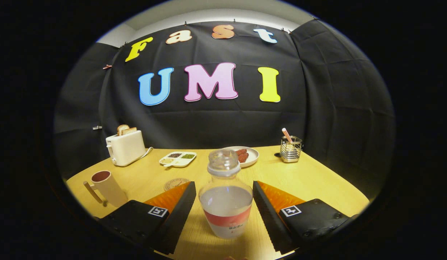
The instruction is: Take the bottle from table, then pour the juice into the cup, finally place the bottle on the coaster
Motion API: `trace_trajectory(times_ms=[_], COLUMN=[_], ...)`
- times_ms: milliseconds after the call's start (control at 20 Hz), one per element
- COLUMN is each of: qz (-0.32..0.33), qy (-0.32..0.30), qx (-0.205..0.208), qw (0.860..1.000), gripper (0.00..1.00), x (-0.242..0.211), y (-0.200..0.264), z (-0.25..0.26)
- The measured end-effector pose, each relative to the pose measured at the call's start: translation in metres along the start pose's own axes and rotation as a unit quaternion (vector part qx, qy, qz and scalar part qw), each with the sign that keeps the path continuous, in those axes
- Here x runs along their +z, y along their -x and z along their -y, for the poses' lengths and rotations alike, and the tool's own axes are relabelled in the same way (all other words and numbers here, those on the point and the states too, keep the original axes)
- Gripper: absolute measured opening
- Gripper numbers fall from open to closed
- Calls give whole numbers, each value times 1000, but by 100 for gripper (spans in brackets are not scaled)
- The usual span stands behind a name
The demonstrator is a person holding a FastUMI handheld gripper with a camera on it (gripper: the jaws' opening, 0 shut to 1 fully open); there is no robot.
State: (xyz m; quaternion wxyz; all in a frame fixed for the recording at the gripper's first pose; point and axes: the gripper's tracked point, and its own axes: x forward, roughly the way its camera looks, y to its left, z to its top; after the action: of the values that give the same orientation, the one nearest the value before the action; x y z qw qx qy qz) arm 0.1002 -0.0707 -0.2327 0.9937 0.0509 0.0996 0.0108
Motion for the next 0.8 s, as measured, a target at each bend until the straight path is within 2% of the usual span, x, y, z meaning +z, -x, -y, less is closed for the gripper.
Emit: trace_trajectory(times_ms=[200, 500, 550, 700, 800], qz=[-5, -19, -14, -6, -11], qy=[-3, -5, -1, 21, 29], qx=[-14, -12, -12, -4, 8], qw=[1000, 1000, 1000, 1000, 999], gripper=[97, 98, 96, 80, 79], x=[-11, -20, -17, -15, -16], y=[-5, -13, -13, -14, -11], z=[8, 5, 5, -1, -6])
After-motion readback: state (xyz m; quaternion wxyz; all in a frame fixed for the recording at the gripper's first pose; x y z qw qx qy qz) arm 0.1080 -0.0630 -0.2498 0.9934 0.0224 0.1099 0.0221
